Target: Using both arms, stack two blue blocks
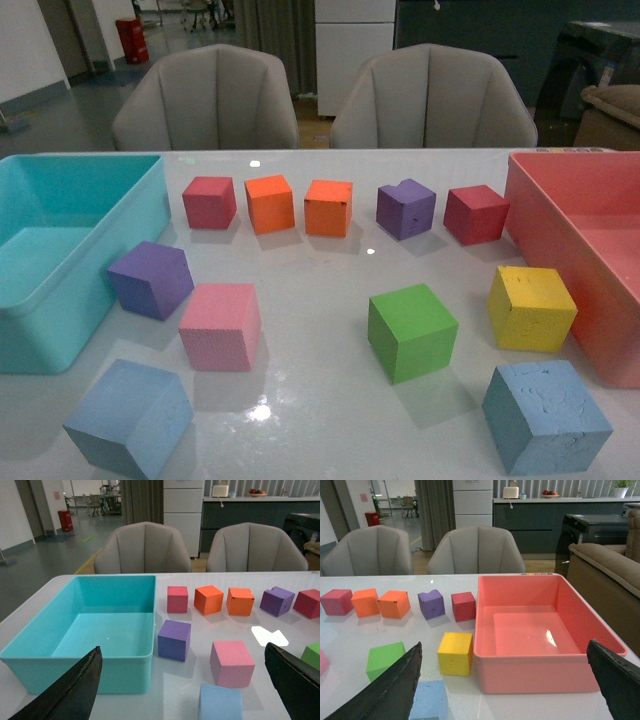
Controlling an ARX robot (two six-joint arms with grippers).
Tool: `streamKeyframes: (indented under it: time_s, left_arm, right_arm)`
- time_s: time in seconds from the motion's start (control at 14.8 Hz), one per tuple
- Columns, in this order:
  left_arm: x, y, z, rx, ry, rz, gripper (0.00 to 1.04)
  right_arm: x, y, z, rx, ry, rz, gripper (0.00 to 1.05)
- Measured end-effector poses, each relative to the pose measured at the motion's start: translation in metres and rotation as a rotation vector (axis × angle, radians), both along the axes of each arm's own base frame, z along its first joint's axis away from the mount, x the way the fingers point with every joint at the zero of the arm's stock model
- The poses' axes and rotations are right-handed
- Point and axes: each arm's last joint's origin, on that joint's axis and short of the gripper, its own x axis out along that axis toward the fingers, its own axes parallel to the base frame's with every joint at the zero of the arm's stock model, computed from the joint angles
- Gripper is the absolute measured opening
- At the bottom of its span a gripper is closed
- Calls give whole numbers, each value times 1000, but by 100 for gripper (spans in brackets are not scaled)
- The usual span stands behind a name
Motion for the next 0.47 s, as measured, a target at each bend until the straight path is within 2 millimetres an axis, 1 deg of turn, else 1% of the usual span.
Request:
streamKeyframes:
  time_s: [0.47]
  left_arm:
    - [0,0,0,0,0,0,98]
  right_arm:
    - [0,0,0,0,0,0,98]
